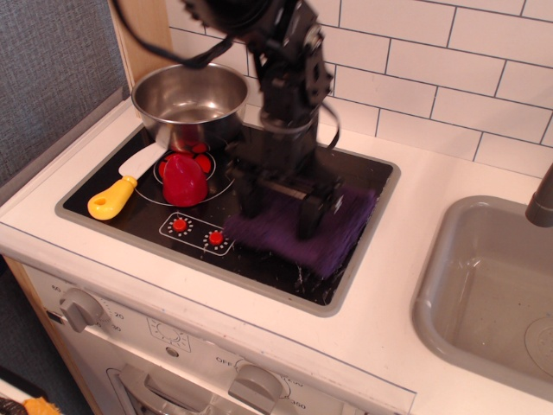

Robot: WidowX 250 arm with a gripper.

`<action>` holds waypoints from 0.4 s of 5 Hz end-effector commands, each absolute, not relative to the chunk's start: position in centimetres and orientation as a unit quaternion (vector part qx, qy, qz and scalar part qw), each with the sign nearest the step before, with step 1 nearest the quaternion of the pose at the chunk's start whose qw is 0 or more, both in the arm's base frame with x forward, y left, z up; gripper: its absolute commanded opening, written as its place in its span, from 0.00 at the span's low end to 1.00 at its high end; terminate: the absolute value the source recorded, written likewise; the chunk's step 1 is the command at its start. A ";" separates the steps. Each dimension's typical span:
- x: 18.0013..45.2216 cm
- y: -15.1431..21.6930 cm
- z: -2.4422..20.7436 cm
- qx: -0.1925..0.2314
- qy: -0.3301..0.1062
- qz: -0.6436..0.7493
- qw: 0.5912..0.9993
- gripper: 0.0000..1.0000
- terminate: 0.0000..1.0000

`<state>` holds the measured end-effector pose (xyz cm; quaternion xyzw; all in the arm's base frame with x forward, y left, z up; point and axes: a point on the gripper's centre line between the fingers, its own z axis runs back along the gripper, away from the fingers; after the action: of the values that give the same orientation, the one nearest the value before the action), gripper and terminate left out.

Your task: Slide the purple cloth to the upper right stove edge

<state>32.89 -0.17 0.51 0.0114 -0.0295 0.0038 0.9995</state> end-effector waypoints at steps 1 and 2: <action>37.4 -2.3 -1.3 -0.009 -0.020 0.024 0.999 1.00 0.00; 38.2 -3.8 -1.0 -0.010 -0.024 0.006 1.000 1.00 0.00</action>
<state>39.08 -2.86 0.99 -0.0087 -0.0470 0.0120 0.9988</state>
